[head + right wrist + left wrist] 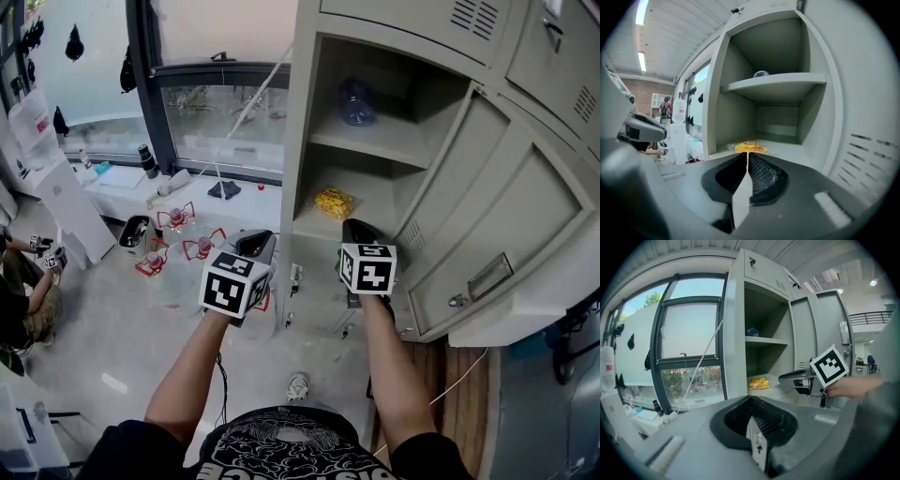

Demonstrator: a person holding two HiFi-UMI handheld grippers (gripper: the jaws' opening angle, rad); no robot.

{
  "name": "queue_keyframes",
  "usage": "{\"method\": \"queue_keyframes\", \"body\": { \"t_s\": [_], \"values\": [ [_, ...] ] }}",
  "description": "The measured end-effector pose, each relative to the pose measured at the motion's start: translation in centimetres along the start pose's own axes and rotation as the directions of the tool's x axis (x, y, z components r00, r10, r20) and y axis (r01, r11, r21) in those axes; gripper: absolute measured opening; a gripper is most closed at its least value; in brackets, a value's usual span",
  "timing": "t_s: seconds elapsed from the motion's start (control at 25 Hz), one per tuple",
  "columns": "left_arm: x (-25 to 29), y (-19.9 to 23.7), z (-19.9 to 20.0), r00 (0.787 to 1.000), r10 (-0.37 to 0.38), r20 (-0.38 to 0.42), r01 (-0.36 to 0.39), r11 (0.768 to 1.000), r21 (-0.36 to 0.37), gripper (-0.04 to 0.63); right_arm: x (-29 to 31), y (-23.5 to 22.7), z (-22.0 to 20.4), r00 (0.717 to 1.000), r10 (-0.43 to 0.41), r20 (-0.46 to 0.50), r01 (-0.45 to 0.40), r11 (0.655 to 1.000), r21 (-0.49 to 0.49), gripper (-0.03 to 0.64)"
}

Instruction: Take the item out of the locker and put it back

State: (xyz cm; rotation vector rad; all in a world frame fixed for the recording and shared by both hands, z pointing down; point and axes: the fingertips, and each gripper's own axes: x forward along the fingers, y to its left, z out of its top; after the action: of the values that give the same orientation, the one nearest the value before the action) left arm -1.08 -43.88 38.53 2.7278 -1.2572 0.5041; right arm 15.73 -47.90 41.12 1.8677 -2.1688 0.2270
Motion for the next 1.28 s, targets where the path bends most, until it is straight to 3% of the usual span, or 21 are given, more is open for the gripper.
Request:
{"method": "queue_keyframes", "body": {
  "t_s": [1.28],
  "values": [
    [-6.0, -4.0, -0.6, 0.996, -0.067, 0.053, 0.067, 0.998, 0.011, 0.001, -14.4, 2.9, 0.7, 0.993, -0.047, 0.112, 0.043, 0.998, 0.045, 0.025]
  ]
}}
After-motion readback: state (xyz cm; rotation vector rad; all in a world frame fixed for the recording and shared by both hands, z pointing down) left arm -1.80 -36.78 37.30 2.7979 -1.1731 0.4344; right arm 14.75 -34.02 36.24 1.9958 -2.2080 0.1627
